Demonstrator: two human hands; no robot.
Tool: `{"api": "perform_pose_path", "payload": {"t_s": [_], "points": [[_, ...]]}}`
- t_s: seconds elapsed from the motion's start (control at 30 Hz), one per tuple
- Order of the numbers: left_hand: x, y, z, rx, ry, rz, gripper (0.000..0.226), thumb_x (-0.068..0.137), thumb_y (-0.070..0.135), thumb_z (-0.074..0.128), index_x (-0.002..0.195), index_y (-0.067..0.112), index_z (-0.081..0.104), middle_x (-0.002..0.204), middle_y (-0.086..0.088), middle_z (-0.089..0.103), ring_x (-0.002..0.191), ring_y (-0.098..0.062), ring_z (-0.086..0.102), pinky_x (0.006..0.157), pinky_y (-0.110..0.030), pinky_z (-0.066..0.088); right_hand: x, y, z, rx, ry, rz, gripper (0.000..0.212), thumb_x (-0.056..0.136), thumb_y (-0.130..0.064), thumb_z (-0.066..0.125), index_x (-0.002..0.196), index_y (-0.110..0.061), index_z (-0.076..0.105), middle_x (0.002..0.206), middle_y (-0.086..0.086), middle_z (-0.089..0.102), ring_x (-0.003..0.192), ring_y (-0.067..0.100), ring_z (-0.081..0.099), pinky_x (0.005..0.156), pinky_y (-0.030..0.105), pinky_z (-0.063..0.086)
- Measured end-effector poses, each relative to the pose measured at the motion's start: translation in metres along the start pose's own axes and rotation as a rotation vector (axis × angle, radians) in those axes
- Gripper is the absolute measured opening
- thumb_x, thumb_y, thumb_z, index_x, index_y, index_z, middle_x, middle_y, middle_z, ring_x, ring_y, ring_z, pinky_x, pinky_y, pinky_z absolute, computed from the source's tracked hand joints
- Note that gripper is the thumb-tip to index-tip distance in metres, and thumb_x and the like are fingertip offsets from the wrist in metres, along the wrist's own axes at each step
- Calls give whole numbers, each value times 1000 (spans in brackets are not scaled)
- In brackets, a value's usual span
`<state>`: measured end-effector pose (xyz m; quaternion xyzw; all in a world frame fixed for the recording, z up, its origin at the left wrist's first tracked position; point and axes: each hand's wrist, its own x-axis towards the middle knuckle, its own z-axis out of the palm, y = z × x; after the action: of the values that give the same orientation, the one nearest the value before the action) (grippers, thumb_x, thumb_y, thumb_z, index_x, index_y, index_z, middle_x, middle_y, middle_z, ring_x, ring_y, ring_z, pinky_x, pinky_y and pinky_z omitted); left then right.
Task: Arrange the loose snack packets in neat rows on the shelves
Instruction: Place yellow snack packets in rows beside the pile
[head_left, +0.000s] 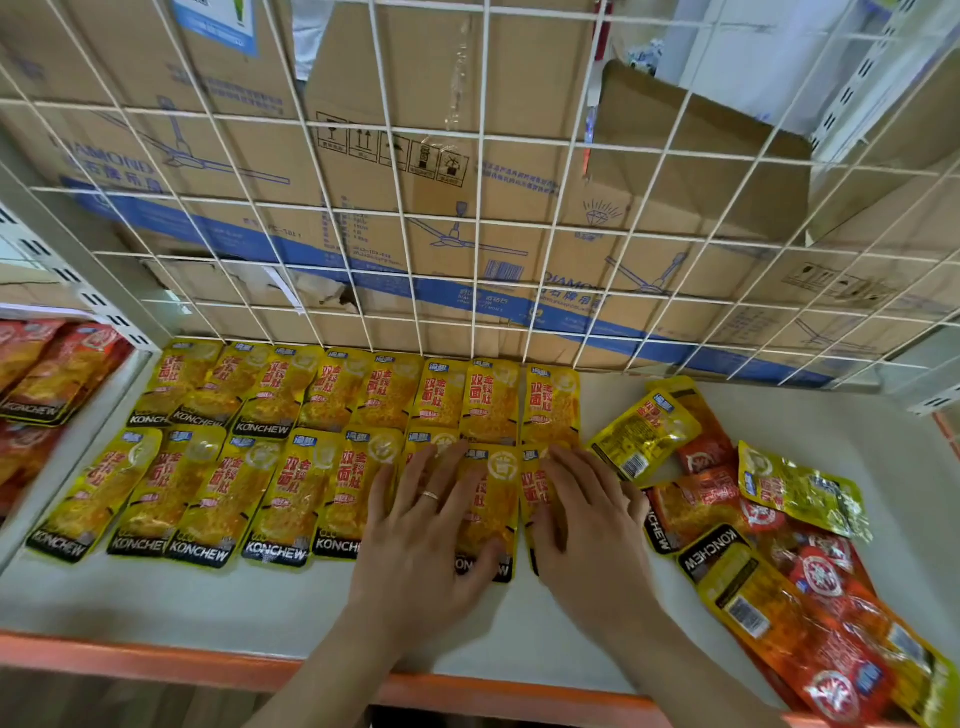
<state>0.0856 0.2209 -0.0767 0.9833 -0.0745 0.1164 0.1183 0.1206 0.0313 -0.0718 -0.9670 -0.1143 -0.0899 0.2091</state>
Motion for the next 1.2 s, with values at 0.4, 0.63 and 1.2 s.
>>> {"api": "perform_pose_path", "payload": {"t_s": [0.4,0.63,1.2], "points": [[0,0,1,45,-16,-19,66,89,63,50,145,28,51,160,6,35,147,-26,34,117,-55,21,3,3,4,68,-12,-46,47,92,-30,44,132,-10,59,143,3,53,141,19,40,115,41,34],[0,-1,2,57,-29,-20,67,89,63,49,146,28,50,160,7,35,147,-26,33,116,-57,23,1,4,4,61,-14,-59,45,92,-27,50,133,-11,57,143,2,52,142,19,38,120,42,26],[0,0,0,23,-2,-28,64,87,60,53,141,25,55,156,0,42,143,-27,37,113,-55,23,2,-14,5,-134,-3,94,41,86,-36,42,120,-18,55,128,3,48,112,28,45,87,48,37]]}}
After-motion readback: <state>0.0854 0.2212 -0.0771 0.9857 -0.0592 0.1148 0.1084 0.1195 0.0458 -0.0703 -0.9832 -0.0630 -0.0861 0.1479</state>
